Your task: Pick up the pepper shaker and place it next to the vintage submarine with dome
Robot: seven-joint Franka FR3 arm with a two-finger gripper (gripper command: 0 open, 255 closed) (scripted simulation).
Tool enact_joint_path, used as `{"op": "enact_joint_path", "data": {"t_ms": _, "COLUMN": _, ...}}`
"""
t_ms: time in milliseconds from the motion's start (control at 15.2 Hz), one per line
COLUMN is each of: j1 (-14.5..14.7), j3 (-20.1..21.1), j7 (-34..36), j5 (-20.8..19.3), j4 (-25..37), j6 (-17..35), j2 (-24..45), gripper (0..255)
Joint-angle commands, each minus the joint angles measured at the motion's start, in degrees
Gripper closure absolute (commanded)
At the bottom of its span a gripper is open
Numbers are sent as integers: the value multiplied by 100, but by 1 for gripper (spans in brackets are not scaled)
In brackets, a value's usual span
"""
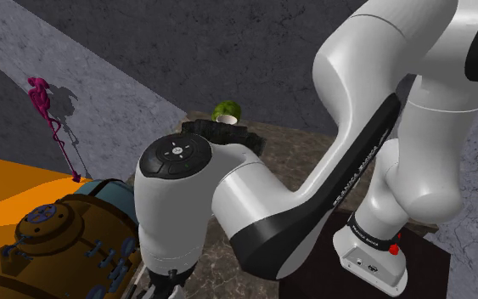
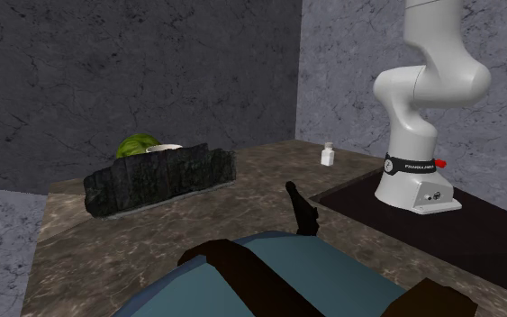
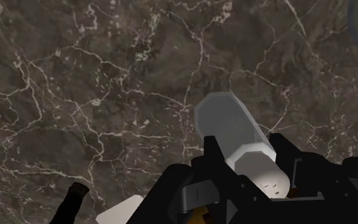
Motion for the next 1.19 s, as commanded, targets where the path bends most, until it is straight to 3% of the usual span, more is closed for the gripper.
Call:
{"op": "enact_joint_path", "data": {"t_ms": 0, "j1": 39, "j3": -44, "j7": 92, "j5": -120, "j4": -47, "j6": 135, "j2": 111, "gripper": 255}}
{"op": "enact_joint_path", "data": {"t_ms": 594, "j1": 261, "j3": -334, "j7": 511, "j5": -704, "j4": -143, "j6": 679, "j2": 675, "gripper": 255}}
{"op": "enact_joint_path", "data": {"t_ms": 1122, "j1": 263, "j3": -336, "j7": 510, "j5": -702, "j4": -143, "j6": 679, "j2": 675, "gripper": 255}}
